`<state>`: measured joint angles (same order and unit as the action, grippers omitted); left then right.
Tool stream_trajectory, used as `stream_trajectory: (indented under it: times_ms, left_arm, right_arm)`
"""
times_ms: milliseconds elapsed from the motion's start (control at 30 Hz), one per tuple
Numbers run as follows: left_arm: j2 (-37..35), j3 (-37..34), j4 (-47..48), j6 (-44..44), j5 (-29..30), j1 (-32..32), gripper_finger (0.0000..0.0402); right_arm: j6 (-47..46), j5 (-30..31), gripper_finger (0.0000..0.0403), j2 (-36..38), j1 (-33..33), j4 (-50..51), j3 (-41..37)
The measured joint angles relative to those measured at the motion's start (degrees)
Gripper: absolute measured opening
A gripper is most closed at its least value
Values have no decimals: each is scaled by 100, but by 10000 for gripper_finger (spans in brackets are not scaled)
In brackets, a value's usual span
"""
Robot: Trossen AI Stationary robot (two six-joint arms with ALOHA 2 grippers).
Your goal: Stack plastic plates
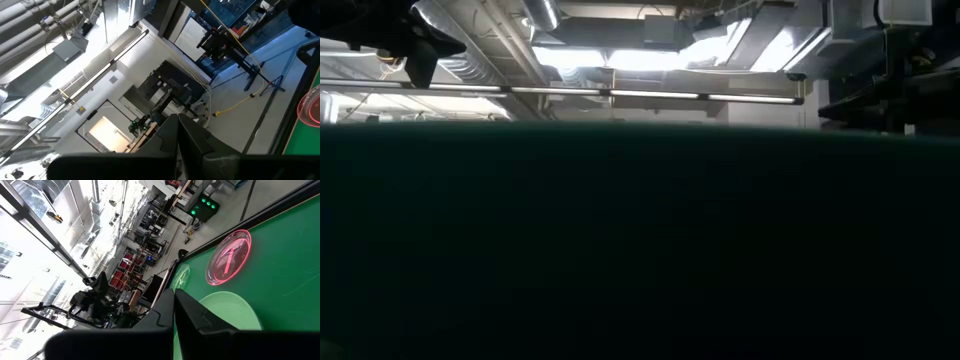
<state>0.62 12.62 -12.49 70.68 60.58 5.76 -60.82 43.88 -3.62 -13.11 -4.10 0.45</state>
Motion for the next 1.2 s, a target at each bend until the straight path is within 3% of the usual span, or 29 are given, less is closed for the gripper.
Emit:
stream_trajectory:
  times_ms: [867, 933, 1067, 1200]
  left_arm:
    - [0, 0, 1, -28, -39, 0, 5]
    - [-2, 1, 0, -718, -489, -1, 5]
    - [0, 1, -25, -3228, -2118, 0, 5]
    - [-2, 4, -232, -5182, -2728, 0, 5]
  right_arm:
    - [137, 161, 5, 0, 0, -15, 0]
    - [343, 173, 5, 2, 0, -15, 0]
    - [1228, -239, 5, 0, 0, -106, -2]
    - [2194, -897, 5, 0, 0, -528, -2]
